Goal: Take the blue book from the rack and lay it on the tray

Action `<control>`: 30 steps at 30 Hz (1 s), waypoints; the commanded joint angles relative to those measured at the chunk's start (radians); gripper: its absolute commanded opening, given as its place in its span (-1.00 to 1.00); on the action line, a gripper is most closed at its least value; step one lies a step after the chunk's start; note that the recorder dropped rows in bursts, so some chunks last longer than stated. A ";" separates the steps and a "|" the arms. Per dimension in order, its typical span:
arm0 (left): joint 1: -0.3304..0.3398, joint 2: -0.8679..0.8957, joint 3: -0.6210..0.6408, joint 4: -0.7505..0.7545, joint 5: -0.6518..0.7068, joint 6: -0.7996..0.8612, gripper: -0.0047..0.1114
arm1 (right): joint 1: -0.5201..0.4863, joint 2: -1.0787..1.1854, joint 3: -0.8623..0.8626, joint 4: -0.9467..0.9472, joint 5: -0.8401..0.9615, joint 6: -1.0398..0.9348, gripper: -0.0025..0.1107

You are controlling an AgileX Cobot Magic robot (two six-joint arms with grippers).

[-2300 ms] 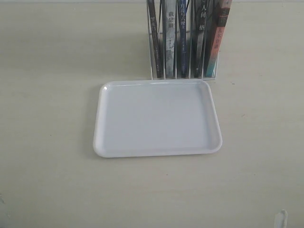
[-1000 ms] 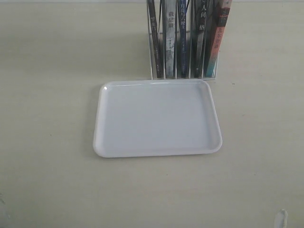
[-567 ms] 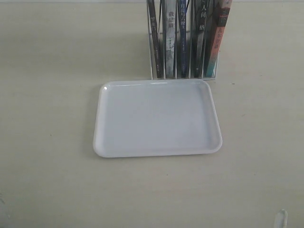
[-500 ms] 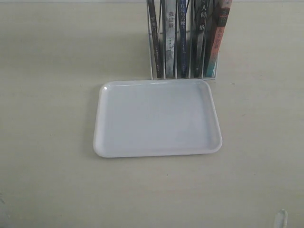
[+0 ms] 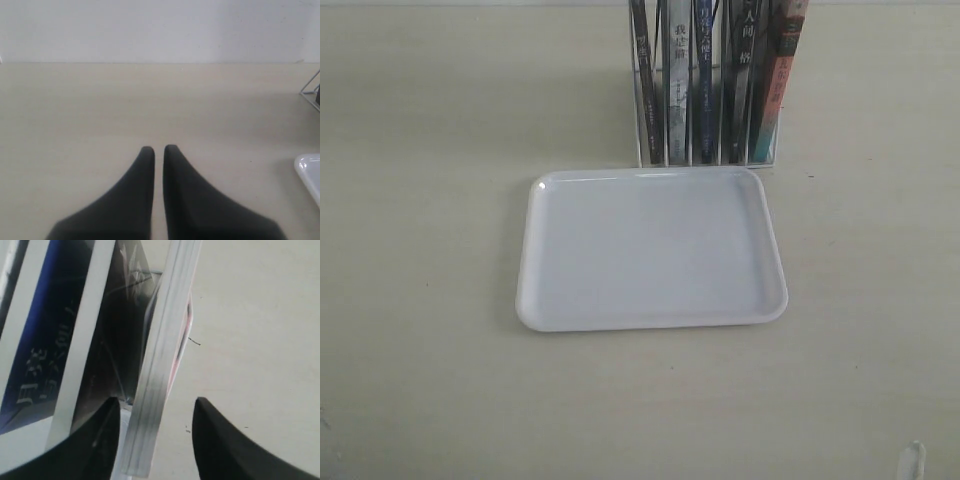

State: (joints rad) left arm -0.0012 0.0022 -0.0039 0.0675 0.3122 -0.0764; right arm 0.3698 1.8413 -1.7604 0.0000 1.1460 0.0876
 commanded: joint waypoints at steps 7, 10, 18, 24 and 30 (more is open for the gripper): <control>-0.009 -0.002 0.004 0.002 -0.006 0.002 -0.81 | 0.001 0.053 -0.007 0.005 -0.016 0.001 -0.17; -0.009 -0.002 0.004 0.002 -0.006 0.002 -0.81 | 0.001 0.063 -0.007 0.005 -0.016 0.004 -0.23; -0.009 -0.002 0.004 0.002 -0.006 0.002 -0.81 | 0.001 0.081 -0.007 0.007 -0.016 0.004 -0.69; -0.009 -0.002 0.004 0.002 -0.006 0.002 -0.81 | 0.001 0.077 -0.007 0.013 -0.016 0.008 -0.96; -0.009 -0.002 0.004 0.002 -0.006 0.002 -0.81 | 0.001 0.065 -0.007 0.013 -0.016 0.014 -0.96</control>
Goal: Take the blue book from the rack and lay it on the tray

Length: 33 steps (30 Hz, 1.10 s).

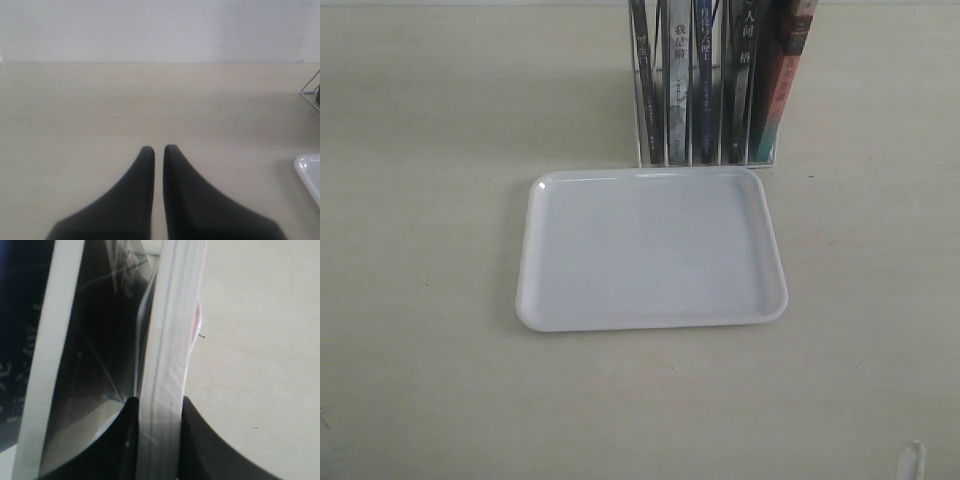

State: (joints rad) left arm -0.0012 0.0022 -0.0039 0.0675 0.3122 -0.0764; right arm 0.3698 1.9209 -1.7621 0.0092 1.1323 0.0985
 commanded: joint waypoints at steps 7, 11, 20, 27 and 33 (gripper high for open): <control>-0.009 -0.002 0.004 0.002 -0.006 0.002 -0.81 | 0.001 -0.049 -0.101 0.004 0.050 0.007 -0.96; -0.009 -0.002 0.004 0.002 -0.006 0.002 -0.81 | 0.001 -0.054 -0.195 0.004 0.089 0.007 -0.96; -0.009 -0.002 0.004 0.002 -0.006 0.002 -0.81 | 0.001 -0.052 -0.224 -0.030 0.089 0.007 -0.96; -0.009 -0.002 0.004 0.002 -0.006 0.002 -0.81 | 0.001 -0.052 -0.224 -0.027 0.089 0.005 -0.96; -0.009 -0.002 0.004 0.002 -0.006 0.002 -0.81 | 0.001 -0.052 -0.224 -0.027 0.089 0.005 -0.96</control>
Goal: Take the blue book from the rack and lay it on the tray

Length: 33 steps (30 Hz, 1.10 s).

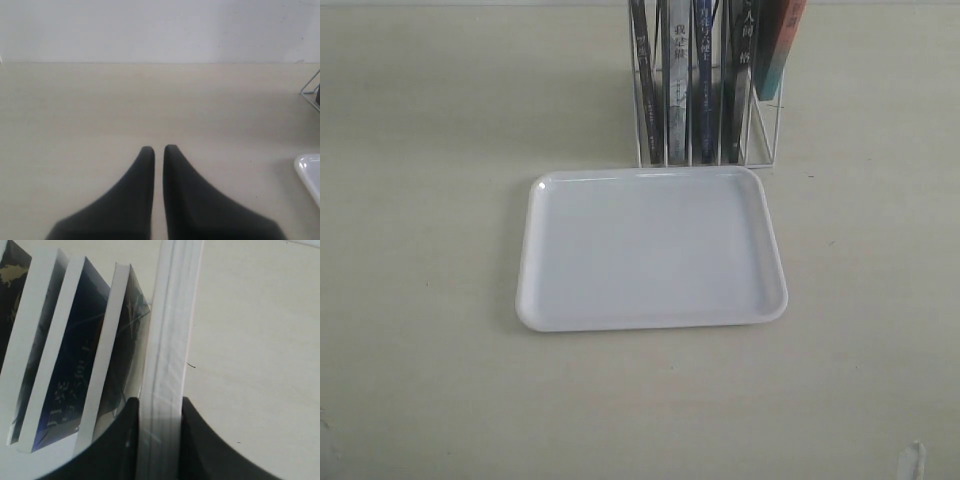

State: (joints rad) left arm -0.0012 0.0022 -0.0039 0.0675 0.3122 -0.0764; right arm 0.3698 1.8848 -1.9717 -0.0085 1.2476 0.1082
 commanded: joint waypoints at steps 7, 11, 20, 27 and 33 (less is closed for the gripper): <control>-0.009 -0.002 0.004 0.002 -0.006 0.002 -0.81 | 0.001 0.000 -0.014 -0.009 -0.027 -0.006 -0.96; -0.009 -0.002 0.004 0.002 -0.006 0.002 -0.81 | 0.001 0.024 -0.014 -0.007 -0.027 -0.006 -0.96; -0.009 -0.002 0.004 0.002 -0.006 0.002 -0.81 | 0.001 0.079 -0.014 -0.002 -0.056 -0.006 -0.96; -0.009 -0.002 0.004 0.002 -0.006 0.002 -0.81 | 0.001 0.095 -0.014 -0.002 -0.076 -0.011 -0.80; -0.009 -0.002 0.004 0.002 -0.006 0.002 -0.81 | 0.001 0.089 -0.016 -0.002 -0.027 -0.013 -0.29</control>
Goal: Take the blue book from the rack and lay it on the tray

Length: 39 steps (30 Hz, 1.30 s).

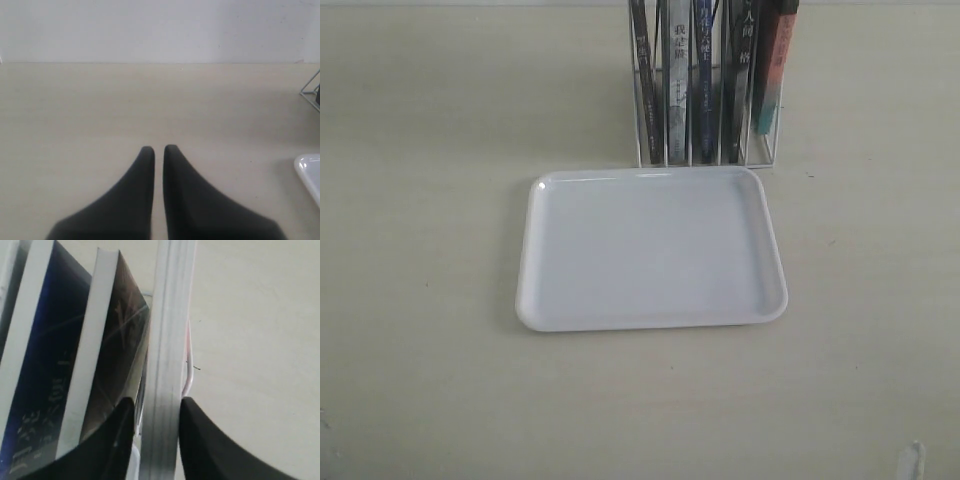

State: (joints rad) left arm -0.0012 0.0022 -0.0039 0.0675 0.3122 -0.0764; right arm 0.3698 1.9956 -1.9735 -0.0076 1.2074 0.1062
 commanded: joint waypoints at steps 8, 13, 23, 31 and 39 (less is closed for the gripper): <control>-0.009 -0.002 0.004 0.002 -0.006 0.002 -0.81 | 0.001 -0.108 -0.075 0.054 0.014 -0.011 -0.30; -0.009 -0.002 0.004 0.002 -0.006 0.002 -0.81 | 0.040 -0.136 -0.075 0.173 0.014 -0.059 -0.30; -0.009 -0.002 0.004 0.002 -0.006 0.002 -0.81 | 0.197 -0.117 -0.073 -0.184 0.014 0.115 -0.30; -0.009 -0.002 0.004 0.002 -0.006 0.002 -0.81 | 0.198 -0.076 -0.043 -0.205 0.014 0.174 -0.30; -0.009 -0.002 0.004 0.002 -0.006 0.002 -0.81 | 0.198 -0.050 0.052 -0.219 0.014 0.185 -0.30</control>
State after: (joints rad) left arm -0.0012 0.0022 -0.0039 0.0675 0.3122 -0.0764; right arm 0.5676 1.9481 -1.9449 -0.2069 1.2226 0.2799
